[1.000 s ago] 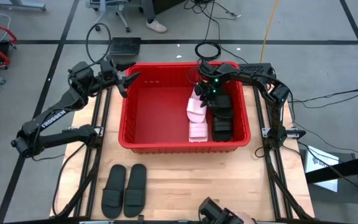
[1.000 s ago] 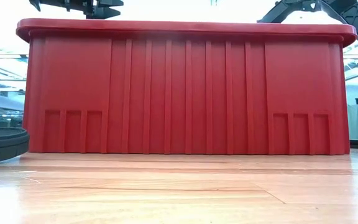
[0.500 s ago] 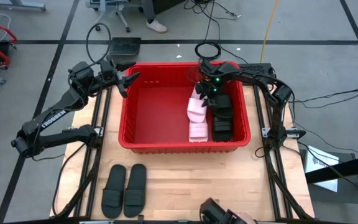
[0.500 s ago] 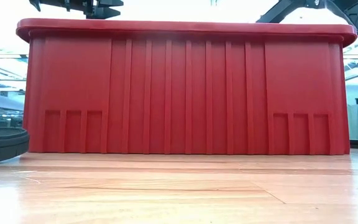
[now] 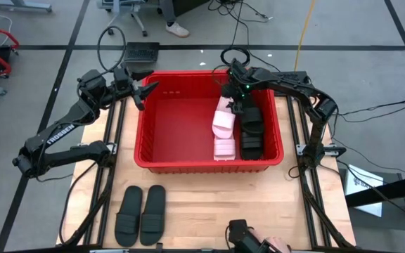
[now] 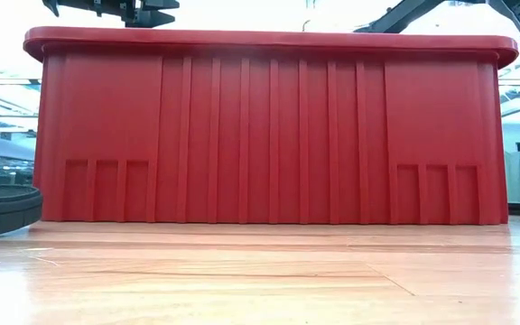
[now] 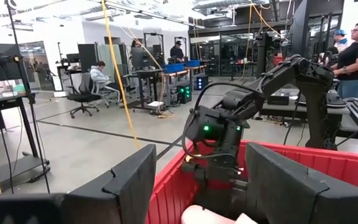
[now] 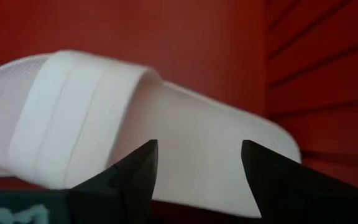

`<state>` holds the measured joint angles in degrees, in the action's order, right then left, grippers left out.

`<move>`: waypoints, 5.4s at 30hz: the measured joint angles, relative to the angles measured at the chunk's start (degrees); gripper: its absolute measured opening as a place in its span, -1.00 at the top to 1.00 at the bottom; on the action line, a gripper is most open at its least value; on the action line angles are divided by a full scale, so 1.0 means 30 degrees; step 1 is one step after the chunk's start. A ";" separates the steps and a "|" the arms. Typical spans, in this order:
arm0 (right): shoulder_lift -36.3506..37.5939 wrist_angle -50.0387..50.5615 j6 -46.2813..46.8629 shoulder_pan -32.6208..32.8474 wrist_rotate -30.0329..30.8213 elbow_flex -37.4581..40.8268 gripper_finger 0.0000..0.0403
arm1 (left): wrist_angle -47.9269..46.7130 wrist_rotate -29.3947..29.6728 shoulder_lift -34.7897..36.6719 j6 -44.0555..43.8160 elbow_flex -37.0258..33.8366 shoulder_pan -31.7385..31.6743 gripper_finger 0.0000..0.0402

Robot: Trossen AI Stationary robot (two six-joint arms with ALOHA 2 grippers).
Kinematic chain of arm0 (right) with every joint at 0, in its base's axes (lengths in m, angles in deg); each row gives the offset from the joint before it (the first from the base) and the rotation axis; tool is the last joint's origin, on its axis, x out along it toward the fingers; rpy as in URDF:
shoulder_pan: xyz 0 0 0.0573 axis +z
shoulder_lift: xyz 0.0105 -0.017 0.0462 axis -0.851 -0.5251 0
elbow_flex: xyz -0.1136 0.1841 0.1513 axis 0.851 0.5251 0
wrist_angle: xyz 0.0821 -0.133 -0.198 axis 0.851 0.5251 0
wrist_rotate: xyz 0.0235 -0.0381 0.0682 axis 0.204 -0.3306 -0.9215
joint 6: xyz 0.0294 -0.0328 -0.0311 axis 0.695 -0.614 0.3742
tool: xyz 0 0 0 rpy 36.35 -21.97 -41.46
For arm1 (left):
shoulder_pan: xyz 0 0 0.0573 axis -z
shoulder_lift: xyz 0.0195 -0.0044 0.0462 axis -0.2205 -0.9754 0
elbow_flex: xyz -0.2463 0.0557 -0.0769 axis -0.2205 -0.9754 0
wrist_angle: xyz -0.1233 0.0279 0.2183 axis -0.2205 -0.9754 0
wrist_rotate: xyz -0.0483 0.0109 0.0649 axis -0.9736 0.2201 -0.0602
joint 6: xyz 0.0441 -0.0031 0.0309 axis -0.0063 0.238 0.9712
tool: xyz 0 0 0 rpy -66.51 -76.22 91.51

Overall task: Pick and place slides into bin
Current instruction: Put the black slide into the red container

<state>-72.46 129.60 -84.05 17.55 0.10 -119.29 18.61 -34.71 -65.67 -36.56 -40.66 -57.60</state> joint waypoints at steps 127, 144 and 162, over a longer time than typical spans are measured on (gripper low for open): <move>0.6688 -2.3792 1.3510 1.9883 0.3766 0.8655 -0.03 | -1.6119 2.4446 -1.9577 -1.2465 1.2291 3.6241 -0.26; 0.6688 -2.3805 1.3105 1.9883 0.3759 0.8648 -0.03 | -1.7669 1.8814 -2.1726 -1.6372 1.2276 3.5474 -0.26; 0.6688 -2.3362 1.3333 1.9875 0.3752 0.8648 -0.03 | -2.1532 1.6727 -2.2489 -1.9977 1.2262 3.5276 -0.26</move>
<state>-52.40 59.52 -44.06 77.18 11.35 -93.35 -45.99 15.47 -133.14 -96.49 -3.87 48.23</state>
